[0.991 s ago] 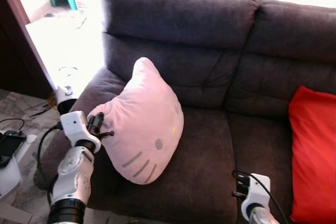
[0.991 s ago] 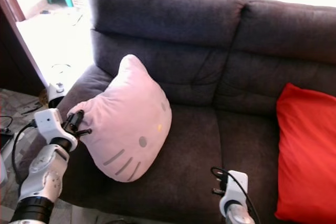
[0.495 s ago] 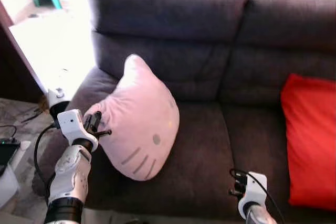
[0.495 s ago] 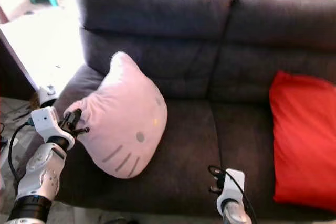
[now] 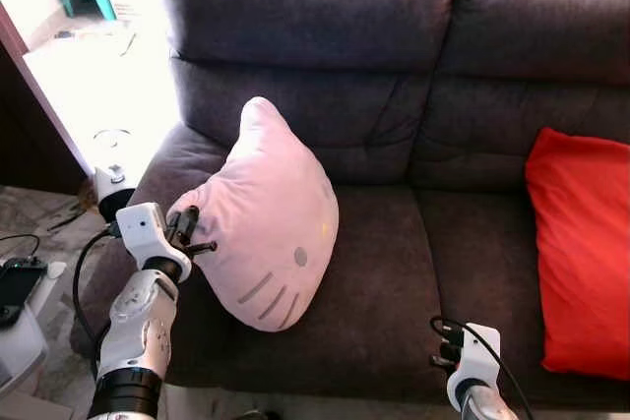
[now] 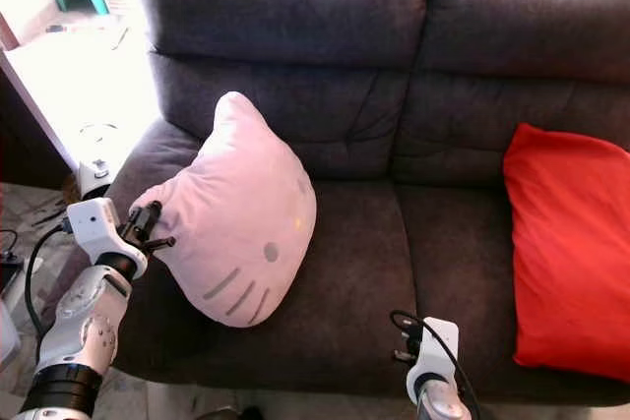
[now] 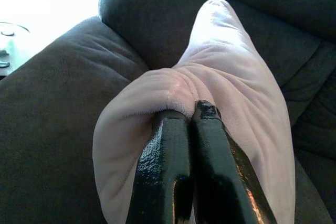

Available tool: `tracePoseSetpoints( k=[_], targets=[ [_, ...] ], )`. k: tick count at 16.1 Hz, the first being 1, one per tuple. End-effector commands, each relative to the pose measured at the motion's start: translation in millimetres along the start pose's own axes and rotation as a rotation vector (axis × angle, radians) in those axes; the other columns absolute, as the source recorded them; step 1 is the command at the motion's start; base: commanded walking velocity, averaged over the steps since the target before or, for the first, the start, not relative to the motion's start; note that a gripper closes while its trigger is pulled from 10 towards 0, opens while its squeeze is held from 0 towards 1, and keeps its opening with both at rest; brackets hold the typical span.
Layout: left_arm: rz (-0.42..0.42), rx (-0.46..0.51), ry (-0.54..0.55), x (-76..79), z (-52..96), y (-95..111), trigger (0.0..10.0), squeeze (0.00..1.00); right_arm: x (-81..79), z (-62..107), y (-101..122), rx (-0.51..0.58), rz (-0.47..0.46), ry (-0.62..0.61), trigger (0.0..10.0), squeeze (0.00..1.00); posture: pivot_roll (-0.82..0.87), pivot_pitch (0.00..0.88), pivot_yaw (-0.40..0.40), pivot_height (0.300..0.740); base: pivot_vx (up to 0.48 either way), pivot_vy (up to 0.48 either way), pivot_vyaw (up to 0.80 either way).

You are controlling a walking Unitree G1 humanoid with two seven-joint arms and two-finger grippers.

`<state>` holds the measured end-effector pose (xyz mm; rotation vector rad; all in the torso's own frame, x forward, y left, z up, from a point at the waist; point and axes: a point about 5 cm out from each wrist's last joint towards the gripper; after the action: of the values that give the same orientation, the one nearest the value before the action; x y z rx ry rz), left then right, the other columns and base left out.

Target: Move the pillow to the sofa from floor

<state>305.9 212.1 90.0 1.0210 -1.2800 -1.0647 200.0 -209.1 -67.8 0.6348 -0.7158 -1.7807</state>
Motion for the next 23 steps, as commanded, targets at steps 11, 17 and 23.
tracePoseSetpoints(
  k=[11,17,23],
  targets=[
    [-0.006,0.003,-0.023,3.1,-1.8,4.6,10.0,0.00,-9.3,-2.3,9.4,0.053,-0.005,0.011,10.0,0.00,0.09,0.051,-0.039,0.740,0.000,0.250,0.00],
    [-0.006,0.003,-0.029,3.7,-2.5,5.4,10.0,0.00,-13.9,-2.3,9.2,0.058,-0.009,0.015,10.0,0.00,0.09,0.044,-0.035,0.740,0.000,0.260,0.00],
    [-0.022,0.007,-0.034,4.7,-3.4,8.0,10.0,0.00,-12.4,-2.1,8.6,0.056,-0.010,0.014,10.0,0.00,0.09,0.047,-0.030,0.740,0.000,0.137,0.00]
  ],
)
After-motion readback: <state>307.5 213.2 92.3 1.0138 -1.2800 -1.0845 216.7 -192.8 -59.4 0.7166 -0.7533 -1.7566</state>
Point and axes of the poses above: a point about 5 cm out from each wrist's last joint towards the gripper, its own z axis pointing back from the gripper into the wrist, its own y axis along the axis of the wrist's last joint, x = y × z, and after that the axes turned 4 degrees about -z, right-handed
